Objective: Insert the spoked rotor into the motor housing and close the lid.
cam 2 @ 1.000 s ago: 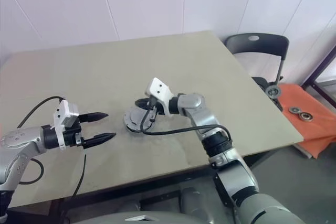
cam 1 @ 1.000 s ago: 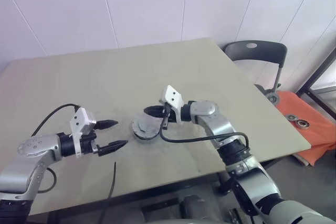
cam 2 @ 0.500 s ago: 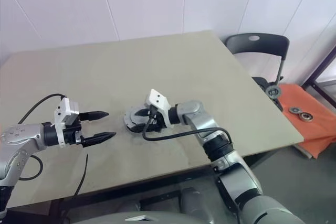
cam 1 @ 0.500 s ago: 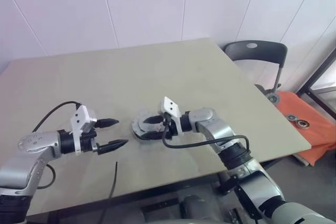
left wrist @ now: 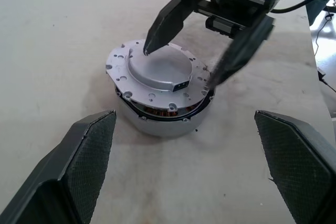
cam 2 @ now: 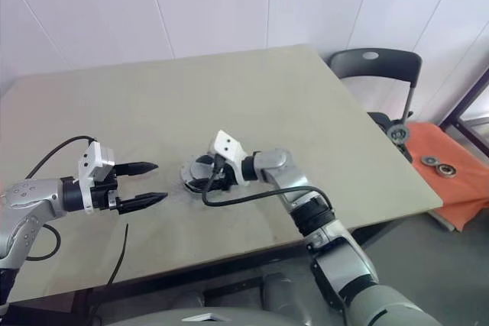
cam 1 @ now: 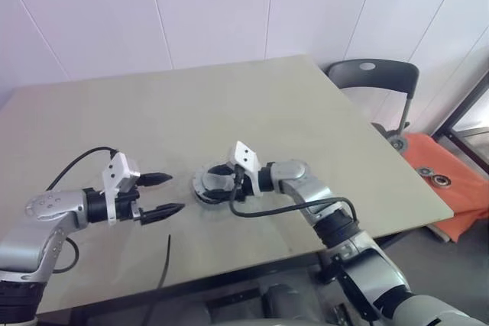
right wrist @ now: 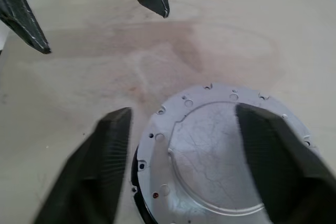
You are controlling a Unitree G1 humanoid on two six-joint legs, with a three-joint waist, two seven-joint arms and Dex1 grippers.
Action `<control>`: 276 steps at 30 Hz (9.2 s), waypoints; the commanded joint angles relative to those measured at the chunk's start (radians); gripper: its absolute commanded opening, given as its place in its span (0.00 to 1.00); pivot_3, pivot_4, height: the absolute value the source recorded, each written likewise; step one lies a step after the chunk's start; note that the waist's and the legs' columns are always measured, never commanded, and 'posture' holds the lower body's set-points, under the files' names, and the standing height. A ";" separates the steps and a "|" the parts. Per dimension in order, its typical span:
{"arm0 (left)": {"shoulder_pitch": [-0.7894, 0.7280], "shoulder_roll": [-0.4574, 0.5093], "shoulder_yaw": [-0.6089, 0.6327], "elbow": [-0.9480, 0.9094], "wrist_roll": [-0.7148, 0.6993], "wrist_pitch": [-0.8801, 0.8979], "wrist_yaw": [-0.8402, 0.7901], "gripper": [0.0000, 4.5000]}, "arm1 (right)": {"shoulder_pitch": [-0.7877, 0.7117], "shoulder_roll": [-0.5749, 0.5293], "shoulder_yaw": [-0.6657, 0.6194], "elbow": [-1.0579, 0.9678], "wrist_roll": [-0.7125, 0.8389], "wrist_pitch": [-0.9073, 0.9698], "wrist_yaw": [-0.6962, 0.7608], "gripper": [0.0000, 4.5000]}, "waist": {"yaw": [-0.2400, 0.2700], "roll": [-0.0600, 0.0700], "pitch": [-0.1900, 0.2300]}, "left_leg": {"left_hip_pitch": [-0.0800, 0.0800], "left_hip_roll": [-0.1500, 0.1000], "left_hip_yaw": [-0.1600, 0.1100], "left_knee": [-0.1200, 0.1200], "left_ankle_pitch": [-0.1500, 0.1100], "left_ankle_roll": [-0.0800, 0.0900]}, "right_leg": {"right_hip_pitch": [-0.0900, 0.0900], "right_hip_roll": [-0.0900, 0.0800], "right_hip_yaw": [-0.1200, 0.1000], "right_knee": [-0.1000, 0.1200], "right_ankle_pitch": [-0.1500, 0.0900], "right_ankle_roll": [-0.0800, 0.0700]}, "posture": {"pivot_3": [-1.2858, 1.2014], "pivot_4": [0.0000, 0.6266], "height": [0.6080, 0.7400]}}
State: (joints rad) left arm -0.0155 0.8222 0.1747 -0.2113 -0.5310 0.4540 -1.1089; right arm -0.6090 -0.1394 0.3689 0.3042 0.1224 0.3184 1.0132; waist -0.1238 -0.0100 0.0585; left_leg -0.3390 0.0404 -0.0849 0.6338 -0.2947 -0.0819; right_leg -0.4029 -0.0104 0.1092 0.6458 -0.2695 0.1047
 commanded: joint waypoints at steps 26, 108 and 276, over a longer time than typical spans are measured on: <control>-0.022 -0.006 -0.008 -0.004 0.005 -0.006 0.002 1.00 | 0.008 0.018 0.011 0.001 -0.062 -0.074 -0.113 0.99 | 0.000 0.000 0.000 | 0.000 0.000 0.000 0.000 0.000 0.000 | 0.000 0.000 0.000 0.000 0.000 0.000 | 0.52 0.00 1.00; -0.033 -0.033 -0.017 -0.010 -0.002 -0.009 0.042 1.00 | -0.152 -0.003 -0.048 0.316 -0.067 -0.110 0.062 0.72 | 0.001 0.000 0.000 | 0.001 0.000 0.000 0.004 0.000 0.000 | 0.005 0.000 0.000 0.000 0.000 0.000 | 0.52 0.00 1.00; -0.203 -0.331 -0.308 0.410 0.308 -0.268 0.190 0.00 | -0.148 0.024 0.041 0.515 -0.210 -0.226 0.059 0.72 | -0.003 0.004 -0.016 | 0.019 0.000 0.000 -0.002 0.000 0.000 | 0.017 0.001 0.002 -0.002 -0.004 -0.004 | 0.52 0.00 1.00</control>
State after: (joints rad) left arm -0.2392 0.4890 -0.1044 0.1578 -0.2608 0.1667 -0.9201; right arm -0.7844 -0.0970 0.3670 0.7708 -0.0264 0.0637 1.0740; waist -0.1263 -0.0062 0.0429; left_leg -0.3201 0.0401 -0.0845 0.6318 -0.2947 -0.0819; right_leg -0.3860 -0.0097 0.1109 0.6438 -0.2735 0.1002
